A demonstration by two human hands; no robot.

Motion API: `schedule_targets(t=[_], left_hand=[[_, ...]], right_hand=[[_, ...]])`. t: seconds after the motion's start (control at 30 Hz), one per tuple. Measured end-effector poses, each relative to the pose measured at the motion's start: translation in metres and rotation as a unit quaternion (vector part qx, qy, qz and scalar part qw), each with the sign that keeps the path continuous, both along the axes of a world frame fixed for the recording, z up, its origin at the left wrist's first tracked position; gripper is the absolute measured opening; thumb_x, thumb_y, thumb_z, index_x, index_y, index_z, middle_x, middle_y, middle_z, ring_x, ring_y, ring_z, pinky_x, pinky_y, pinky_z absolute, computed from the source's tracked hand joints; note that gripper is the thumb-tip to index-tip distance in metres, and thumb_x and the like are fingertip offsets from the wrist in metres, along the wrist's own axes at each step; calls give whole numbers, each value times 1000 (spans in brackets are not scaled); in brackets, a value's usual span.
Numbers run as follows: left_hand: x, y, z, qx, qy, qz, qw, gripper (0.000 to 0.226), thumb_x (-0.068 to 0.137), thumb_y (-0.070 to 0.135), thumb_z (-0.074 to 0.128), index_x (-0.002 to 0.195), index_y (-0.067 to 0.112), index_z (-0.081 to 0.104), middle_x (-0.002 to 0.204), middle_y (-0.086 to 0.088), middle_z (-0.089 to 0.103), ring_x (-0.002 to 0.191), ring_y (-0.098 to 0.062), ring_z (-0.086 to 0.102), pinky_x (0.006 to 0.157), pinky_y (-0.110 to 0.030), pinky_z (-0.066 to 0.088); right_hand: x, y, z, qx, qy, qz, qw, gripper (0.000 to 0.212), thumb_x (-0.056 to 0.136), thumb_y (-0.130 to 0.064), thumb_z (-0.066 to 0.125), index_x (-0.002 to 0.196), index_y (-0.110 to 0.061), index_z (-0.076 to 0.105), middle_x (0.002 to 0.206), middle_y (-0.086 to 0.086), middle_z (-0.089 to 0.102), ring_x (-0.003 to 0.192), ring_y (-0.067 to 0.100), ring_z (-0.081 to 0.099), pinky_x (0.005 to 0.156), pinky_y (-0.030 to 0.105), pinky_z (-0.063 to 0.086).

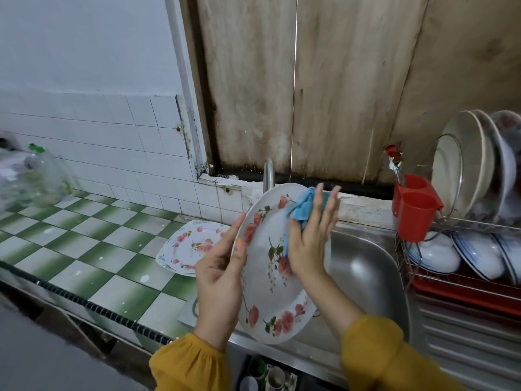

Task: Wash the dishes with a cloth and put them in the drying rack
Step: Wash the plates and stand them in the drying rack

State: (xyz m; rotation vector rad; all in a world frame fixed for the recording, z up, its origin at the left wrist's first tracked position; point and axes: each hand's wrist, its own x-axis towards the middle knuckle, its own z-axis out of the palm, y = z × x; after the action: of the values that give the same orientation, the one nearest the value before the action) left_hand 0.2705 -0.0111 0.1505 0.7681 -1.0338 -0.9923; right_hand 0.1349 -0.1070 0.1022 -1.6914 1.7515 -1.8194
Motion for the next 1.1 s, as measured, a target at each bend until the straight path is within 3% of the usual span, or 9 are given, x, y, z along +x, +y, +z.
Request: schedule_targets(t=[0.17,0.3,0.4,0.57,0.67,0.77,0.87,1.0,1.1], left_hand=[[-5,-3,-4,30,42,16,999,34,83,18,57,116,20,66,110,-1,73,111,-23,66,92,-34,54],[-1,-2,-7,47,54,13,997,34,82,21,58,115,23,67,104,-5,75,105,-27,68,88,-39,56],[-7,1,-6,30,26,1,999,33,83,21,57,114,23,67,113,-6,72,108,-24,67,88,-35,57],[-4,-10,-5,19,13,17,1000,35,88,12,56,122,15,63,113,5,72,111,-11,65,88,-21,54],[4,-12,-5,35,49,17,998,37,85,16,55,120,16,64,103,5,75,99,-8,69,79,-19,56],[5,-7,-7,46,50,10,998,35,81,22,58,114,26,69,107,-5,74,101,-20,70,82,-29,58],[-2,-4,-6,30,21,2,999,33,81,27,59,110,34,73,118,-8,70,111,-24,66,92,-37,55],[0,-15,-4,31,40,42,998,37,86,16,56,121,12,65,109,4,73,104,-10,68,84,-19,54],[14,-18,-3,52,88,68,992,35,83,21,58,117,21,67,111,-3,73,102,-17,69,84,-28,57]], right_hand=[[23,32,-30,-122,209,193,951,59,104,-47,26,155,-33,0,164,3,-5,150,35,-2,116,65,8],[-6,-3,-25,-3,32,18,999,68,96,-52,29,153,-39,-6,160,-8,-21,149,24,-18,117,64,4],[-5,-15,-1,7,-45,-15,999,71,94,-48,32,154,-27,-1,159,-9,-19,149,19,-17,118,61,0],[30,30,-12,-77,164,224,957,62,102,-46,27,155,-29,0,164,-4,-6,151,26,-5,121,52,0],[12,18,-21,-97,269,215,934,64,100,-43,32,155,-33,0,163,-10,-9,151,27,-6,121,52,-2],[2,-9,-1,-17,118,74,990,66,96,-41,32,154,-36,0,162,-12,-16,149,19,-16,120,53,-5],[15,-12,24,-5,15,49,999,66,96,-45,29,154,-30,2,163,-6,-12,149,16,-15,120,55,-5],[45,38,-2,-78,162,224,958,58,103,-46,22,156,-31,2,165,-1,-1,151,26,-2,122,49,1],[23,46,-57,-104,312,269,905,61,103,-46,30,157,-27,7,164,1,6,150,32,8,119,56,12]])
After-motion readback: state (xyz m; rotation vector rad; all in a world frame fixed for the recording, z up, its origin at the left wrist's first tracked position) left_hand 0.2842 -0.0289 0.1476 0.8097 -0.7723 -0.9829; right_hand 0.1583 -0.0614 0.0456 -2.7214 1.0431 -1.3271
